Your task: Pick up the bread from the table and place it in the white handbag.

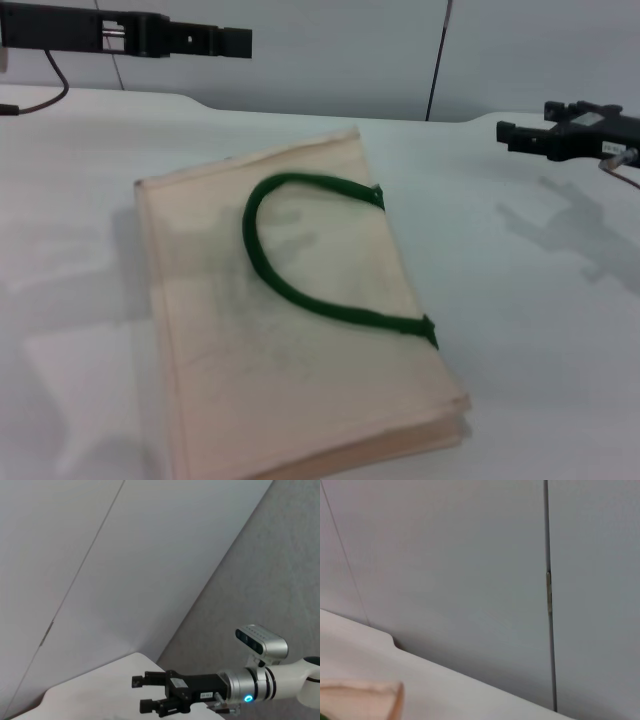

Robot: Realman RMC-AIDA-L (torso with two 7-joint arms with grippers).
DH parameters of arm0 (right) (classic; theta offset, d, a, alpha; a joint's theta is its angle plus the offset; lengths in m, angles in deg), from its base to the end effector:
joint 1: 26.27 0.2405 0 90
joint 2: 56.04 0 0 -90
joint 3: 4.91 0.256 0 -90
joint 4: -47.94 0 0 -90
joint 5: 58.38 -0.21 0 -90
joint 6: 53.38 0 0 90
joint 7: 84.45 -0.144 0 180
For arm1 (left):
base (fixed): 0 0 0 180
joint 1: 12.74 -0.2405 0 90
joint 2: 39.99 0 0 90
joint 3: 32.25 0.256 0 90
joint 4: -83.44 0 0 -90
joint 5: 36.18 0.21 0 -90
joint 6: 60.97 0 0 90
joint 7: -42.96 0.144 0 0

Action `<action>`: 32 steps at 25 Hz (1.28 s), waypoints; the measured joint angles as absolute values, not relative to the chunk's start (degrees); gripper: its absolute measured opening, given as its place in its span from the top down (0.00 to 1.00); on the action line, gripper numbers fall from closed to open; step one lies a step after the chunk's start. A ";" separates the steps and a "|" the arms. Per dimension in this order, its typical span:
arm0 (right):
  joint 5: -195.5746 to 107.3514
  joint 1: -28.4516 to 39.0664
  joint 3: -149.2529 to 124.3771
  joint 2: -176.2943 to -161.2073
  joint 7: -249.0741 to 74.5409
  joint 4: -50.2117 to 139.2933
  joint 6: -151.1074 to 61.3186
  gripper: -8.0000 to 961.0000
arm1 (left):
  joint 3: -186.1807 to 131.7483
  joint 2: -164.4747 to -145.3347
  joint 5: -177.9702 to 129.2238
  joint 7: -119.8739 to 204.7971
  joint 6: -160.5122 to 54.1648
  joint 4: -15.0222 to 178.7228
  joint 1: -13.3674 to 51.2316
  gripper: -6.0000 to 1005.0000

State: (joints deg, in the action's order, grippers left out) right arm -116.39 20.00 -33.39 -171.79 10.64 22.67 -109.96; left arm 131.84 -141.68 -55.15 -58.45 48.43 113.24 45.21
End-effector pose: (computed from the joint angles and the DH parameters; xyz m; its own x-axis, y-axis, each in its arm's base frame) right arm 0.2545 0.4412 0.0122 0.7595 -0.4188 -0.4978 -0.6411 -0.6114 -0.4638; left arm -0.1943 0.4063 0.1300 0.6213 0.5634 0.5446 0.6227 -0.7769 0.0933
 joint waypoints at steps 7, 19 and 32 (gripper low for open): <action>-122.52 18.11 -32.97 -171.95 16.01 24.58 -110.24 0.07 | 131.76 -142.39 -56.94 -58.11 45.63 113.40 44.49 0.41; -144.48 14.09 -32.94 -172.08 37.86 31.20 -111.36 0.07 | 131.72 -150.83 -82.86 -28.69 37.37 113.67 35.67 0.15; -174.86 11.19 -32.94 -172.51 69.98 44.24 -117.02 0.07 | 131.01 -156.42 -109.61 -2.75 24.35 99.68 27.61 0.12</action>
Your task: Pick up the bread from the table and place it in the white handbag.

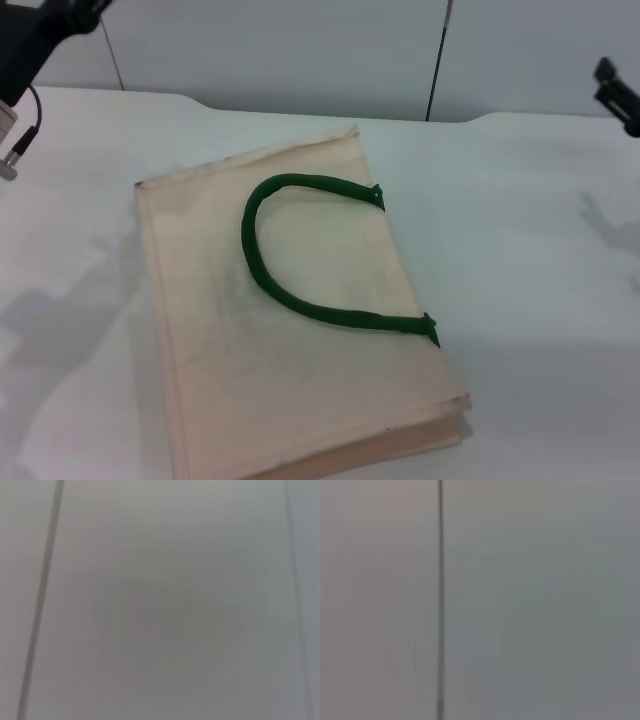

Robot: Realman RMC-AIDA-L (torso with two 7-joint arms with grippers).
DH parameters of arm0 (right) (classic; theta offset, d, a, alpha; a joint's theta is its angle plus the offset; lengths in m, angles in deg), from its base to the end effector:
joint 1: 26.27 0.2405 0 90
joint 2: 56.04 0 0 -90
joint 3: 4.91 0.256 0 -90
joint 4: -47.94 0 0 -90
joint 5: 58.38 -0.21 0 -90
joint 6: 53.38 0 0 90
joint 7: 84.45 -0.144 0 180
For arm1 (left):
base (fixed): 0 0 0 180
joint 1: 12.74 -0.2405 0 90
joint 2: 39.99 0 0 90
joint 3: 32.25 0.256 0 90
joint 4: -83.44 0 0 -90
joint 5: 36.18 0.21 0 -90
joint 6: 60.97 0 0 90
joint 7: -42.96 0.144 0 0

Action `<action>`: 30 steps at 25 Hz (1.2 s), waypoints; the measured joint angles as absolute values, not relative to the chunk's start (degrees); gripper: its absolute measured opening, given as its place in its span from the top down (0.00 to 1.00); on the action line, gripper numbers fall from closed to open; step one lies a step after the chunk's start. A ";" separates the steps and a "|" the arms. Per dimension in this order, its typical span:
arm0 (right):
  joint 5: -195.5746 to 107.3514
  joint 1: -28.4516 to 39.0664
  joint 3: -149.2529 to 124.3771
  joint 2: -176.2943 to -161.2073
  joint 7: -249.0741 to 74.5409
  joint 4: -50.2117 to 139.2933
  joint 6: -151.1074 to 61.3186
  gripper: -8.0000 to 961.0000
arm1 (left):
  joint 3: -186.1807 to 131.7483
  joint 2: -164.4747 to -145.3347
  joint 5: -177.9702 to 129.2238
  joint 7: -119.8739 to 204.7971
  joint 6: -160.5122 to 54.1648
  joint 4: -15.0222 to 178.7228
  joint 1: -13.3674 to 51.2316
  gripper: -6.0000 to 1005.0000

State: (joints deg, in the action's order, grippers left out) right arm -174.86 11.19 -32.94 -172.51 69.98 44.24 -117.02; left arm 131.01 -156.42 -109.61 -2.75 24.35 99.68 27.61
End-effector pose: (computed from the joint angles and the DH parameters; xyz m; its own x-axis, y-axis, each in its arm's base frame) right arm 0.2943 0.3984 0.0170 0.7022 0.0505 -0.7101 -0.6643 -0.3123 -0.6791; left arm -0.2676 0.3916 0.0817 0.4897 -0.2604 0.8321 0.7005 -0.4507 -0.5533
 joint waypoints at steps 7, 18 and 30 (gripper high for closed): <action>-182.70 11.20 -32.95 -172.58 74.22 47.25 -117.67 0.07 | 130.93 -156.69 -126.80 13.80 18.35 84.57 26.31 0.13; -186.23 11.69 -32.09 -172.58 73.03 47.67 -119.02 0.07 | 131.49 -156.65 -126.47 14.14 19.93 80.82 24.82 0.13; -186.23 11.32 -32.06 -172.34 73.04 47.66 -119.09 0.07 | 131.56 -156.58 -125.41 12.70 21.04 80.16 24.67 0.13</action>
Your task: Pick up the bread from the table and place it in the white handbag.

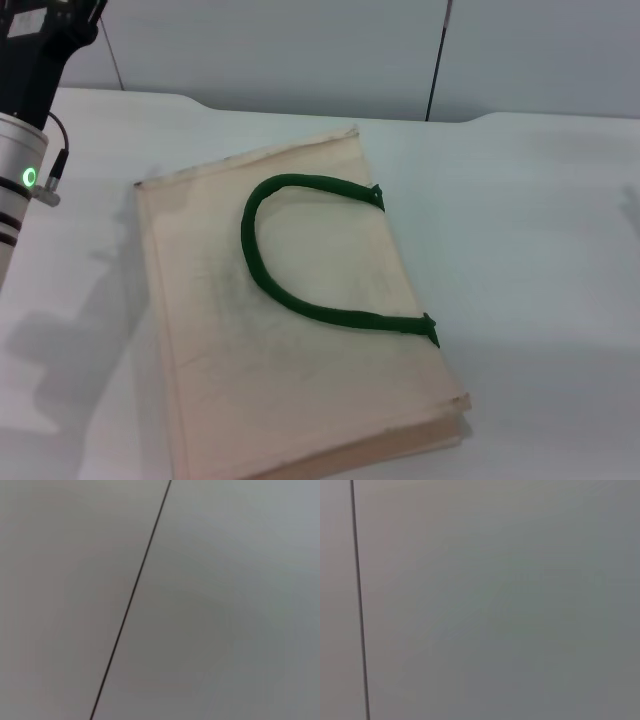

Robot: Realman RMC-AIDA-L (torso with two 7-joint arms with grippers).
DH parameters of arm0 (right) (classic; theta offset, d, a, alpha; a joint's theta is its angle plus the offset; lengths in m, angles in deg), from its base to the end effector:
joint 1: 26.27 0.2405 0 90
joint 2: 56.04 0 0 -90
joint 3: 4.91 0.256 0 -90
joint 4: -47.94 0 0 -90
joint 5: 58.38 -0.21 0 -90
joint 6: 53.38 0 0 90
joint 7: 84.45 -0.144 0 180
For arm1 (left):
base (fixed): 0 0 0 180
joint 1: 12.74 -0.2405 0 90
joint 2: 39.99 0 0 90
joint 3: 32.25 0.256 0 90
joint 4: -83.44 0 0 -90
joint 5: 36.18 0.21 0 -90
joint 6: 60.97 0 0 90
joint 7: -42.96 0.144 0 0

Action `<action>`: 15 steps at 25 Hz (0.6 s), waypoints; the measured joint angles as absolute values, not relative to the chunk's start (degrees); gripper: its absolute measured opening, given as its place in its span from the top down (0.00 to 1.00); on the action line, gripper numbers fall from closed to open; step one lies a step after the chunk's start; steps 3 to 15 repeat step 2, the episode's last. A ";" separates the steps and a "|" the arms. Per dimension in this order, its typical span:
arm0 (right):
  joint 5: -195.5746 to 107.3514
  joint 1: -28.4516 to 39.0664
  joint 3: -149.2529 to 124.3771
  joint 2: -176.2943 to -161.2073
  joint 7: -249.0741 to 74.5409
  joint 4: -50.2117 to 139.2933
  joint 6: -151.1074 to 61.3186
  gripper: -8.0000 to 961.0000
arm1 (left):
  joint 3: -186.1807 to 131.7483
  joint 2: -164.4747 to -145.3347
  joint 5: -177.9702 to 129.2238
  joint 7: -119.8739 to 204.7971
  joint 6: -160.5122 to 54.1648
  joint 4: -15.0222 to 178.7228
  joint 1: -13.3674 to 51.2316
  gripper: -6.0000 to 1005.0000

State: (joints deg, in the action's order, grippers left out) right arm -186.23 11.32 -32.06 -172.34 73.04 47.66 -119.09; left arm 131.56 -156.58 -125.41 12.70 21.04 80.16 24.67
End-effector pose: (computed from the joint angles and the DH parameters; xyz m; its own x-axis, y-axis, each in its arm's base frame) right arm 0.3028 0.3966 0.0309 0.6277 0.1041 -0.7714 -0.7532 -0.1691 -0.6357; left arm -0.2681 0.3827 0.0458 0.3664 -0.3201 0.8736 0.8437 -0.2816 -0.4571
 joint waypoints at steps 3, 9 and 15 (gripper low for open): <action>-186.02 11.33 -32.09 -172.34 73.04 47.69 -119.09 0.07 | 131.55 -156.57 -124.84 13.11 21.01 80.20 24.77 0.13; -186.02 11.33 -32.09 -172.34 73.04 47.69 -119.09 0.07 | 131.55 -156.57 -124.84 13.11 21.01 80.20 24.77 0.13; -186.02 11.33 -32.09 -172.34 73.04 47.69 -119.09 0.07 | 131.55 -156.57 -124.84 13.11 21.01 80.20 24.77 0.13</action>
